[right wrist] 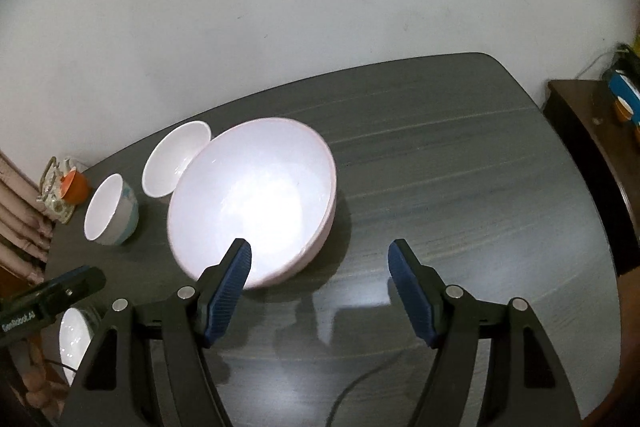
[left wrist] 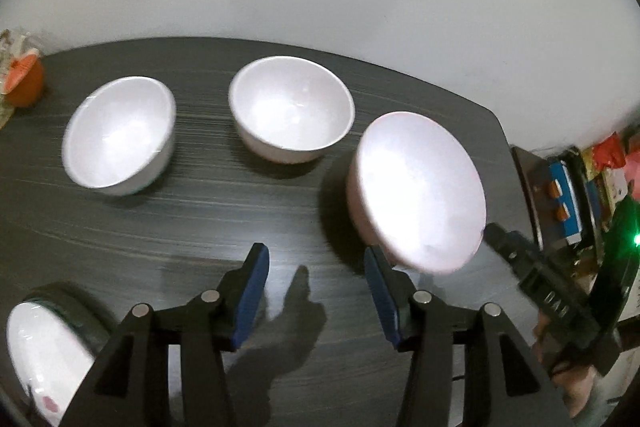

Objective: Organize plates and bowls
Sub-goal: 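Move both tools toward the large pink bowl, then grip the large pink bowl rim with the left tool while the right tool grips it too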

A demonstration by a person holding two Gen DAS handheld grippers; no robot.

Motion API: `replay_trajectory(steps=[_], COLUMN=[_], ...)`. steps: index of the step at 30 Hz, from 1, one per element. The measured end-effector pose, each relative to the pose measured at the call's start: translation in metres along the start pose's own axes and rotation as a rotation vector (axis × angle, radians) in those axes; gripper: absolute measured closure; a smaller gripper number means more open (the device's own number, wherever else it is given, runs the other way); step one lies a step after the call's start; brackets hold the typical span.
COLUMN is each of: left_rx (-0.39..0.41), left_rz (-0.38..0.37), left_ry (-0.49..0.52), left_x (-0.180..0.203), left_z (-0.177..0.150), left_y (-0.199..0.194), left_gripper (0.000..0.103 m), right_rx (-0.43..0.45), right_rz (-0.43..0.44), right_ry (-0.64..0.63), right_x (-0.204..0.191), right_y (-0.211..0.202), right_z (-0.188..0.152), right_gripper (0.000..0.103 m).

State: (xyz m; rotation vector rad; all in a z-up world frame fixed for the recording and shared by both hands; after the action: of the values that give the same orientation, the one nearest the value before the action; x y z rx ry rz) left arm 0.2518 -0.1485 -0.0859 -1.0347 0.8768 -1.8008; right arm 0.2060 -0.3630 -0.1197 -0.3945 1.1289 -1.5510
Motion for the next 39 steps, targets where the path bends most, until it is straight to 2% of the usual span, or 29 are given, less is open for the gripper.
replay_trajectory(steps=[10, 22, 23, 25, 27, 29, 31, 32, 39], left_rx=[-0.058, -0.086, -0.084, -0.088, -0.090, -0.088, -0.085, -0.083, -0.081], left_rz=[0.022, 0.056, 0.055, 0.048, 0.042, 0.032, 0.024, 0.020, 0.031], left_ry=[-0.024, -0.039, -0.036, -0.036, -0.044, -0.044, -0.042, -0.038, -0.018], left_x=[0.017, 0.024, 0.026, 0.031, 0.030, 0.031, 0.032, 0.031, 0.034], left_z=[0.026, 0.031, 0.032, 0.033, 0.034, 0.034, 0.033, 0.034, 0.028], left_y=[0.058, 0.087, 0.089, 0.094, 0.098, 0.102, 0.101, 0.099, 0.093], left_gripper=[0.052, 0.055, 0.058, 0.072, 0.078, 0.083, 0.088, 0.089, 0.090], right_rx=[-0.051, -0.108, -0.113, -0.116, -0.117, -0.127, -0.134, -0.133, -0.133], right_rz=[0.000, 0.007, 0.009, 0.010, 0.020, 0.027, 0.036, 0.037, 0.024], right_ry=[0.007, 0.011, 0.012, 0.013, 0.016, 0.022, 0.028, 0.027, 0.039], right_x=[0.006, 0.004, 0.003, 0.002, 0.001, 0.000, -0.002, -0.002, -0.010], right_y=[0.034, 0.066, 0.068, 0.070, 0.073, 0.076, 0.078, 0.077, 0.079], right_z=[0.013, 0.017, 0.017, 0.016, 0.016, 0.015, 0.013, 0.012, 0.007], right_gripper=[0.034, 0.035, 0.037, 0.044, 0.060, 0.065, 0.074, 0.082, 0.087])
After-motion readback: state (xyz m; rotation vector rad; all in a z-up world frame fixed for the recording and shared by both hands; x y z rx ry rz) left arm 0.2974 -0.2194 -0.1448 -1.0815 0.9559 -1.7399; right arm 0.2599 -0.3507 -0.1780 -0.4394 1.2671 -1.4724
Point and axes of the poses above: each gripper's, at about its wrist camera, not at the fingertips, and y roughly the way its jaws point, x to its right, z to its top, the point moved 5 cm from there along y, roughly the way its jaws point, and after that the axes turned 6 degrees about y, right-handed, at the moved point
